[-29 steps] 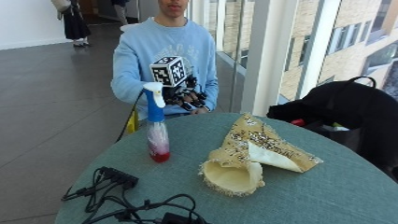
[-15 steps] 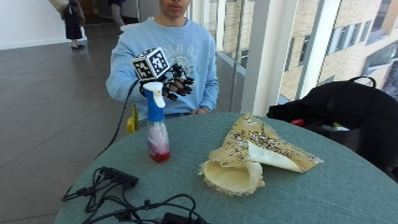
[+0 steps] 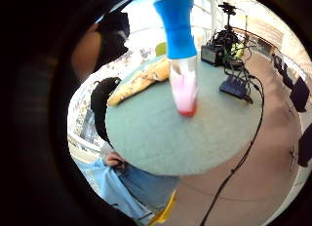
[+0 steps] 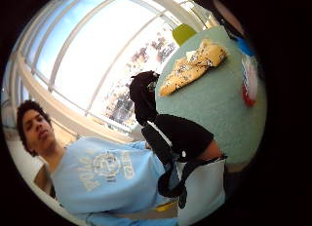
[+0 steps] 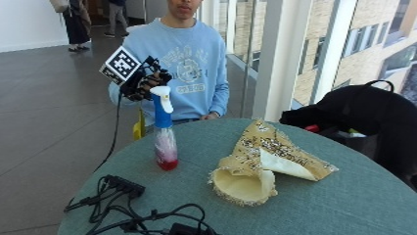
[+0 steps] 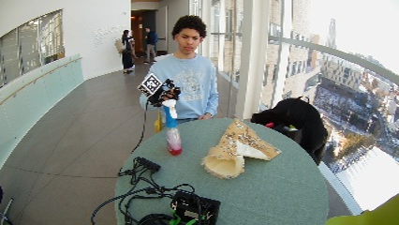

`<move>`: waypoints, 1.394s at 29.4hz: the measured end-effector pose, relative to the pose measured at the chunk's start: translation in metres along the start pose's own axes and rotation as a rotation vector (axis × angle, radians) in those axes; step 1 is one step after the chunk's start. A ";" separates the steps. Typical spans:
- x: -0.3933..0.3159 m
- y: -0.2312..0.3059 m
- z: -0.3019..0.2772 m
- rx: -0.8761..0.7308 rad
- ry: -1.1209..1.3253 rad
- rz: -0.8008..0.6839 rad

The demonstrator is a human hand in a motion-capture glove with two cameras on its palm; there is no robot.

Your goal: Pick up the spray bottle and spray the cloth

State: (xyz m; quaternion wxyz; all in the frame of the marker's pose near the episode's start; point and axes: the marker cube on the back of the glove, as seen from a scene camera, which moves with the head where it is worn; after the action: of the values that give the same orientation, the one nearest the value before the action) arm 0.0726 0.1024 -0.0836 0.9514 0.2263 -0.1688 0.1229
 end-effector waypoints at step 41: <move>0.115 -0.093 0.088 0.163 -0.266 0.386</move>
State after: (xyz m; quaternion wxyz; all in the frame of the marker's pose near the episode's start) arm 0.1828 -0.0015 -0.0022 0.8583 0.2800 -0.3223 0.2849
